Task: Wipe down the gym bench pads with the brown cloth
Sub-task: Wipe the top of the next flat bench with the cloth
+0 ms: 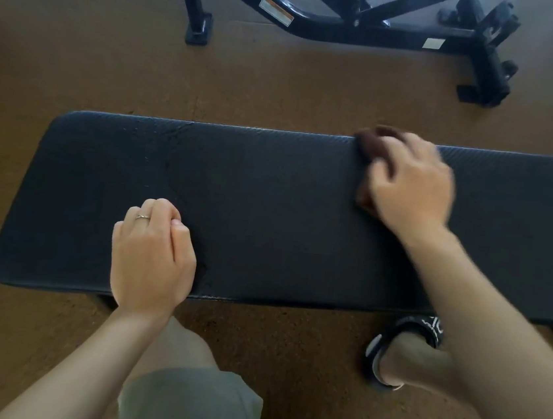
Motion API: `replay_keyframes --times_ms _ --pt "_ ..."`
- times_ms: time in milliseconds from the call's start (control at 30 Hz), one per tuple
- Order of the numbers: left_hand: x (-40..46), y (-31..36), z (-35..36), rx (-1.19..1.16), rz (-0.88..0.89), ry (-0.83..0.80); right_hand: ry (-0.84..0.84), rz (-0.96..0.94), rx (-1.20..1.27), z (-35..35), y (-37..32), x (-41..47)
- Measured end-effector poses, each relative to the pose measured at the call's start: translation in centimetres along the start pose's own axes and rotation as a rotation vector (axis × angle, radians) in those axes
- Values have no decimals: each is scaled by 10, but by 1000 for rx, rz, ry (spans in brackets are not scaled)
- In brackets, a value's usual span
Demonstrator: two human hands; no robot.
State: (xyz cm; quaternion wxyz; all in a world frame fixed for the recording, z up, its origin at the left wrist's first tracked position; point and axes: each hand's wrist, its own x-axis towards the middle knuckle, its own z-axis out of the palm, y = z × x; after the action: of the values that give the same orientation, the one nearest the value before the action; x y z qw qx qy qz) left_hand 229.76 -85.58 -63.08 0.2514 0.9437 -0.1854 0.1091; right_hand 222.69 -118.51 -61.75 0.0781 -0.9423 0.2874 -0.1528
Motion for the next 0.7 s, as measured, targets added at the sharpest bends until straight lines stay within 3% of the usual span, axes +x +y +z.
replay_keyframes --times_ms 67,167,333,400,467,533,633,700 --pt "-1 0 1 4 0 5 -4 177 -38 -9 26 -4" --pt "-1 1 2 5 -8 4 -7 280 -91 3 -16 1" --pt "-1 1 0 8 2 -9 -82 -182 47 30 -127 -34" --pt "-2 1 -2 12 3 -10 -126 -342 113 25 -129 -35" --pt "-1 1 -2 10 4 -17 -110 -374 90 20 -99 -12" --pt "-1 0 -1 9 3 -16 -48 -164 -3 13 -50 23" --pt "-1 0 0 -1 3 -2 -126 199 -138 -1 13 49" --pt "-1 1 1 4 -4 -2 -131 289 -153 -2 10 51"
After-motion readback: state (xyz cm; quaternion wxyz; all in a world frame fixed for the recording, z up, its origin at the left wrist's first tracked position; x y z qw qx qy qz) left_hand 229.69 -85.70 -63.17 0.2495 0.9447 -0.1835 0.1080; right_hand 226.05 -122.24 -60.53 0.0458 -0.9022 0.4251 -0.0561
